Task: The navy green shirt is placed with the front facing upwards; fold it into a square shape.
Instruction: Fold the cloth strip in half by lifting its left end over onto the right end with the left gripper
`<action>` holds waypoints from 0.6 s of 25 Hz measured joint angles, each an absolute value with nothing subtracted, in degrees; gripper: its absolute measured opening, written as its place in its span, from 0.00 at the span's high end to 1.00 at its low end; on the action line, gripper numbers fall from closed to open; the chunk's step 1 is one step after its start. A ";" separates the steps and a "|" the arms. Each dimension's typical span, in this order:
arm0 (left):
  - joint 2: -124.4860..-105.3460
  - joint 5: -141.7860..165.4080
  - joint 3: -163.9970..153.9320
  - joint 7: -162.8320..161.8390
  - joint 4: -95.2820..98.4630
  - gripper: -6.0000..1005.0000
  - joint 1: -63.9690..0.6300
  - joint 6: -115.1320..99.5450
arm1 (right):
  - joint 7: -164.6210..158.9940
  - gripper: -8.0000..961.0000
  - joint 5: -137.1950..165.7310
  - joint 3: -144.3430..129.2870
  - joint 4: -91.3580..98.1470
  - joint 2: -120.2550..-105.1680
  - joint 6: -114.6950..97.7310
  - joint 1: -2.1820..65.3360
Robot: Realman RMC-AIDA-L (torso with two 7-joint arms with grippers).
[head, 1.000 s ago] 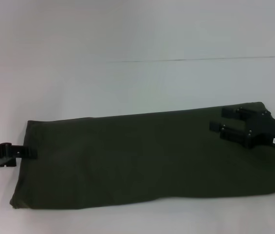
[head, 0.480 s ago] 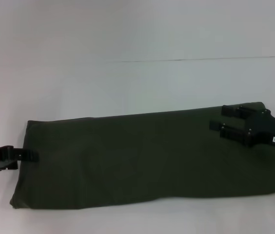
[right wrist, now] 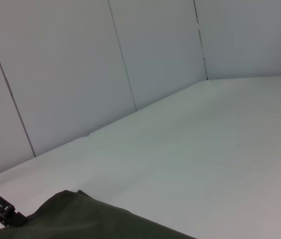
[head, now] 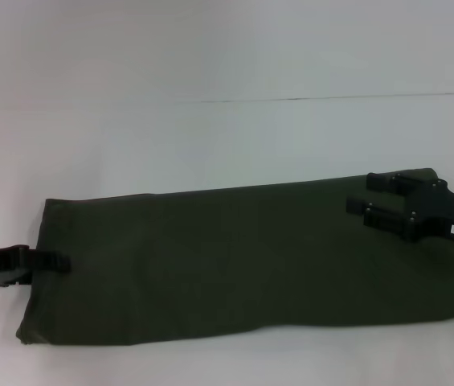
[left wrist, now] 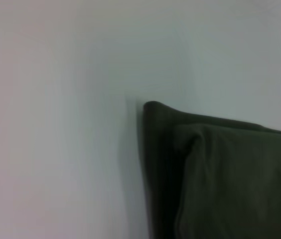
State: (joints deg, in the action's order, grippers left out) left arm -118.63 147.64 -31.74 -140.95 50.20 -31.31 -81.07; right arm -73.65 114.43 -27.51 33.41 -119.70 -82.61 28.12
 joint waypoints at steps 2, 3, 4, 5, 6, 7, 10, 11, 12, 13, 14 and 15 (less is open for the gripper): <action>-118.64 147.42 -31.73 -140.93 50.16 0.25 -31.45 -81.35 | -73.70 0.31 114.43 -27.51 33.45 -119.70 -82.61 28.13; -118.66 147.37 -31.72 -140.93 50.16 0.25 -31.52 -81.43 | -73.70 0.31 114.43 -27.51 33.47 -119.70 -82.61 28.12; -118.70 147.35 -31.72 -140.93 50.10 0.25 -31.63 -81.49 | -73.71 0.31 114.43 -27.51 33.47 -119.70 -82.61 28.12; -118.73 147.33 -31.71 -140.92 49.92 0.25 -31.77 -81.51 | -73.71 0.31 114.43 -27.51 33.48 -119.70 -82.61 28.12; -118.74 147.32 -31.73 -140.92 49.55 0.25 -31.99 -81.57 | -73.72 0.31 114.43 -27.51 33.48 -119.70 -82.62 28.13; -118.72 147.31 -31.72 -140.91 49.16 0.25 -32.16 -81.57 | -73.72 0.31 114.43 -27.51 33.49 -119.70 -82.61 28.11; -118.56 147.30 -31.72 -140.84 47.81 0.25 -32.83 -81.56 | -73.73 0.31 114.43 -27.51 33.49 -119.70 -82.61 27.98; -118.53 147.30 -31.72 -140.80 47.57 0.25 -33.00 -81.50 | -73.74 0.31 114.43 -27.51 33.49 -119.70 -82.62 27.93; -118.54 147.28 -31.72 -140.74 47.45 0.25 -33.10 -81.46 | -73.74 0.31 114.43 -27.51 33.49 -119.70 -82.62 27.89; -118.55 147.27 -31.72 -140.70 47.39 0.25 -33.20 -81.42 | -73.74 0.31 114.43 -27.51 33.49 -119.70 -82.62 27.85; -118.59 147.25 -31.72 -140.67 47.38 0.25 -33.28 -81.40 | -73.73 0.31 114.43 -27.51 33.49 -119.70 -82.62 27.80; -118.68 147.22 -31.71 -140.62 47.37 0.25 -33.44 -81.39 | -73.73 0.31 114.43 -27.51 33.49 -119.70 -82.62 27.78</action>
